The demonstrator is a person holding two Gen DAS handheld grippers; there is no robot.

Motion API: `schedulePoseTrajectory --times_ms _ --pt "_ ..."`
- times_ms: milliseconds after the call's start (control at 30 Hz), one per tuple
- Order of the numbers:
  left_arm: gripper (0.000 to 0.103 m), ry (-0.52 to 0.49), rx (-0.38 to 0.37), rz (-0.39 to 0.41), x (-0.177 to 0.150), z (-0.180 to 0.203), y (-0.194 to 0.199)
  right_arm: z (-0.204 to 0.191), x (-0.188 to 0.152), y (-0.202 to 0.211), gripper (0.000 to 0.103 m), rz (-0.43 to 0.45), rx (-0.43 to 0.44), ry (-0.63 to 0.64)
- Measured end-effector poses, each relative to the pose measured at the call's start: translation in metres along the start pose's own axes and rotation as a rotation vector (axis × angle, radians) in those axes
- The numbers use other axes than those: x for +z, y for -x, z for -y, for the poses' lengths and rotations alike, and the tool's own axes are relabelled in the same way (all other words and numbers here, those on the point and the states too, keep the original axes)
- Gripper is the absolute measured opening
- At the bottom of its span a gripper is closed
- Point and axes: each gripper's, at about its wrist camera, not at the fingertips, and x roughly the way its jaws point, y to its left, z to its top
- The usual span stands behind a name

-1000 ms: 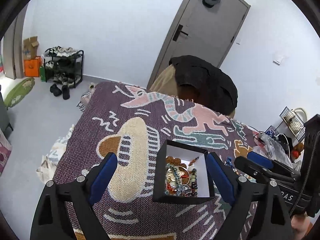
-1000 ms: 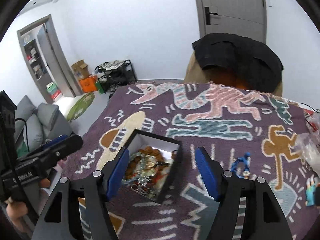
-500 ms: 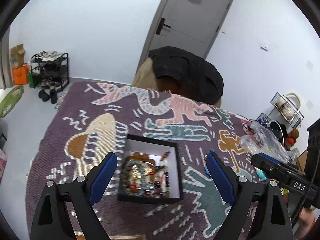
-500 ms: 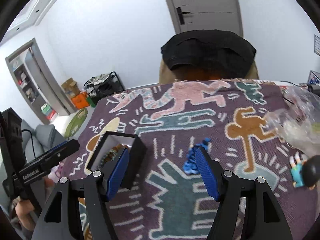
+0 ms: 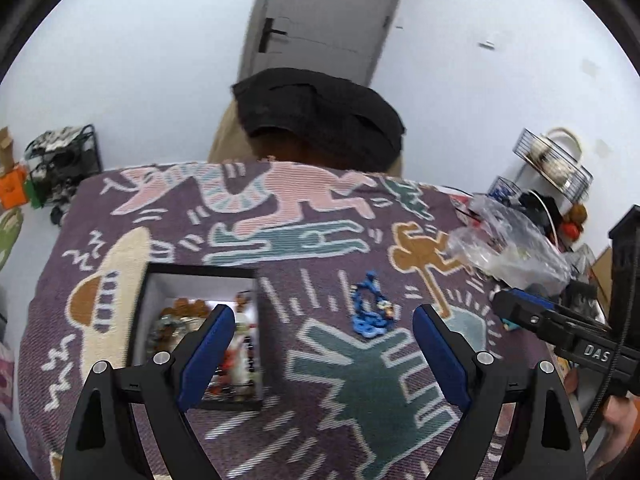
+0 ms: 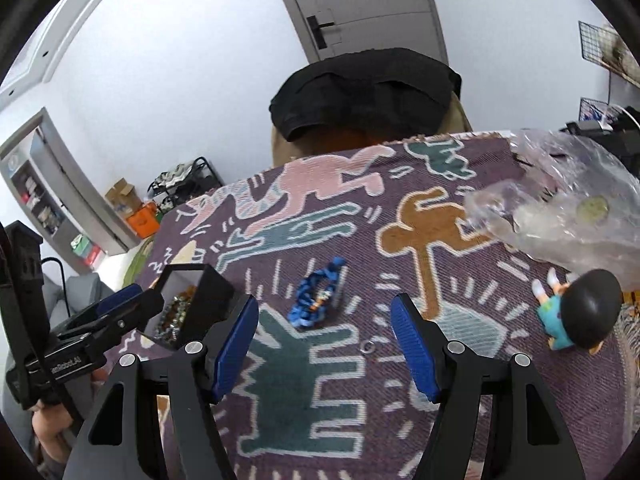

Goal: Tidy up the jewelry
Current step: 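Grasp the blue braided bracelet with the left tool and lift it, then carry the blue bracelet toward the box with the left tool while the right tool grasps the small silver ring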

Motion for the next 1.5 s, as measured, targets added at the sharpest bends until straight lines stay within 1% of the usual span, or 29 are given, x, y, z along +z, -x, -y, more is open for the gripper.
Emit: schedulePoseTrajectory --times_ms 133,233,300,367,467,500,600,667,767,900,967,1033,1133,1200,1233,1267,1333,1367,1400,1433,1500 --pt "0.091 -0.061 -0.006 -0.030 -0.003 0.019 -0.010 0.017 -0.006 -0.004 0.068 -0.010 0.003 -0.023" --pt "0.087 -0.097 -0.014 -0.060 -0.005 0.032 -0.021 0.030 -0.010 -0.006 0.068 -0.013 0.008 -0.052" --pt "0.082 -0.116 -0.024 -0.090 -0.006 0.041 -0.032 0.039 -0.012 -0.006 0.068 -0.009 0.012 -0.073" --pt "0.076 -0.129 -0.037 -0.118 -0.008 0.049 -0.041 0.050 -0.015 -0.006 0.068 -0.005 0.010 -0.094" --pt "0.070 -0.134 -0.039 -0.151 -0.008 0.057 -0.058 0.064 -0.020 -0.006 0.068 0.002 0.002 -0.120" --pt "0.069 -0.133 -0.038 -0.155 -0.009 0.058 -0.062 0.067 -0.021 -0.007 0.068 0.003 -0.003 -0.123" --pt "0.062 -0.119 -0.024 -0.178 -0.010 0.061 -0.080 0.076 -0.025 -0.011 0.068 -0.004 -0.019 -0.124" --pt "0.053 -0.104 -0.013 -0.198 -0.011 0.059 -0.091 0.080 -0.028 -0.013 0.068 -0.011 -0.018 -0.129" --pt "0.045 -0.076 -0.002 -0.227 -0.011 0.055 -0.106 0.086 -0.029 -0.016 0.068 -0.014 -0.015 -0.132" --pt "0.041 -0.056 0.041 -0.222 -0.008 0.048 -0.121 0.096 -0.029 -0.015 0.068 -0.010 -0.023 -0.155" --pt "0.035 -0.040 0.051 -0.218 -0.004 0.043 -0.128 0.100 -0.029 -0.016 0.068 -0.011 -0.024 -0.165" --pt "0.032 -0.022 0.066 -0.220 -0.001 0.038 -0.135 0.101 -0.029 -0.018 0.068 -0.013 -0.028 -0.167" --pt "0.031 -0.002 0.066 -0.236 0.001 0.032 -0.147 0.100 -0.031 -0.021 0.068 -0.020 -0.030 -0.163" --pt "0.027 0.001 0.067 -0.255 0.000 0.029 -0.156 0.099 -0.032 -0.025 0.068 -0.028 -0.030 -0.159" --pt "0.025 0.001 0.067 -0.255 -0.001 0.029 -0.159 0.098 -0.032 -0.028 0.068 -0.034 -0.031 -0.159" --pt "0.025 -0.008 0.069 -0.232 0.000 0.030 -0.158 0.098 -0.033 -0.031 0.068 -0.040 -0.031 -0.158" --pt "0.025 -0.016 0.070 -0.227 -0.001 0.033 -0.159 0.095 -0.034 -0.039 0.068 -0.054 -0.031 -0.151" --pt "0.023 -0.020 0.064 -0.227 -0.001 0.033 -0.160 0.092 -0.034 -0.043 0.068 -0.064 -0.032 -0.145" --pt "0.017 -0.028 0.062 -0.226 -0.002 0.034 -0.160 0.090 -0.035 -0.046 0.068 -0.071 -0.032 -0.140" --pt "0.008 -0.035 0.062 -0.233 -0.003 0.035 -0.160 0.088 -0.035 -0.049 0.068 -0.076 -0.032 -0.136" --pt "0.008 -0.038 0.054 -0.235 -0.005 0.035 -0.157 0.080 -0.035 -0.054 0.067 -0.086 -0.035 -0.114"
